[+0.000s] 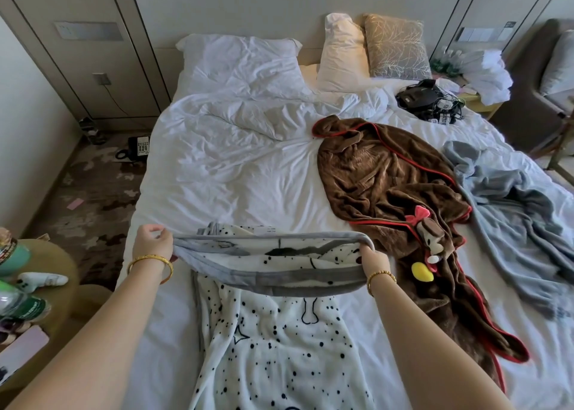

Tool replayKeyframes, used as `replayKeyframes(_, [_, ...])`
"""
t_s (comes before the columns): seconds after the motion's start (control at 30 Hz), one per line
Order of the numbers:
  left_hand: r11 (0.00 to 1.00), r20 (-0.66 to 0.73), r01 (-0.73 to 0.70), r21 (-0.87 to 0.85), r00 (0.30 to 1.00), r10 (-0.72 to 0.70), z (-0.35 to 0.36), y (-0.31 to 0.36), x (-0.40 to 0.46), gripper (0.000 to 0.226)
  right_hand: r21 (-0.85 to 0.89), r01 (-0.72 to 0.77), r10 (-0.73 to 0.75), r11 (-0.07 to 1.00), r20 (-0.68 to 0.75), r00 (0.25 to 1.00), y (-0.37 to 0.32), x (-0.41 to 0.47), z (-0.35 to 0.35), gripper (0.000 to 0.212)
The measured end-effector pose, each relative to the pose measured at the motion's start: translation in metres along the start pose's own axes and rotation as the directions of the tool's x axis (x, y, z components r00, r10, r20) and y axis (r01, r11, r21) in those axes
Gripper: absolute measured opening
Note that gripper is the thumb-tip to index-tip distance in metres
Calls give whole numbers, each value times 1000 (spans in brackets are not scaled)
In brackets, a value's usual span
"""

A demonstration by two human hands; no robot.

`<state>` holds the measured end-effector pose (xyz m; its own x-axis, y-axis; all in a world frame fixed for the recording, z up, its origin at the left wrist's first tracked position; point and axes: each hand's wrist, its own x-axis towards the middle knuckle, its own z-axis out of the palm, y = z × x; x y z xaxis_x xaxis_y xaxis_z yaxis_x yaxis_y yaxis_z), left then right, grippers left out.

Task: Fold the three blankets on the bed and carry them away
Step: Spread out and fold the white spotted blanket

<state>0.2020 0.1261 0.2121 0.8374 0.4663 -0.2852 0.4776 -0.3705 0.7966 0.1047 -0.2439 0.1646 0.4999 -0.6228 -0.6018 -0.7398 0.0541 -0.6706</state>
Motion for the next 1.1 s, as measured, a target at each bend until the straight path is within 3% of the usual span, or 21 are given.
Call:
replayKeyframes(0.27, [998, 118, -68, 0, 991, 67, 12, 13, -3, 22, -53, -102, 98, 993, -76, 992, 11, 11, 2, 34])
replayKeyframes(0.53, [995, 180, -34, -98, 982, 51, 35, 41, -5, 17, -444, -67, -8, 894, -164, 986, 19, 14, 16, 41])
replayKeyframes(0.6, [993, 187, -34, -117, 981, 56, 44, 50, -6, 20, -526, 22, -139, 850, -183, 973, 18, 11, 23, 35])
replayKeyframes(0.67, [989, 200, -30, -146, 978, 59, 52, 59, -7, 21, -540, 222, -335, 812, -119, 935, 17, 10, 35, 22])
replayKeyframes(0.73, [981, 214, -30, -192, 974, 72, 61, 67, -9, 17, -513, 417, -476, 750, 19, 879, 16, 5, 51, 15])
replayKeyframes(0.8, [976, 226, -30, -217, 971, 80, 68, 74, -10, 14, -512, 540, -522, 668, 195, 831, 17, 0, 68, 17])
replayKeyframes(0.87, [973, 232, -33, -226, 969, 87, 74, 81, -10, 13, -534, 584, -458, 612, 363, 811, 19, 0, 82, 23])
replayKeyframes(0.93, [970, 228, -47, -237, 968, 102, 76, 87, -9, 11, -610, 578, -287, 543, 511, 810, 23, 3, 90, 35])
replayKeyframes(1.0, [965, 207, -67, -253, 971, 122, 76, 92, -5, 11, -680, 517, -146, 520, 526, 838, 27, 8, 91, 39])
replayKeyframes(1.1, [955, 144, -75, -287, 982, 120, 70, 96, 3, 14, -834, 425, -116, 351, 412, 904, 33, 14, 81, 43])
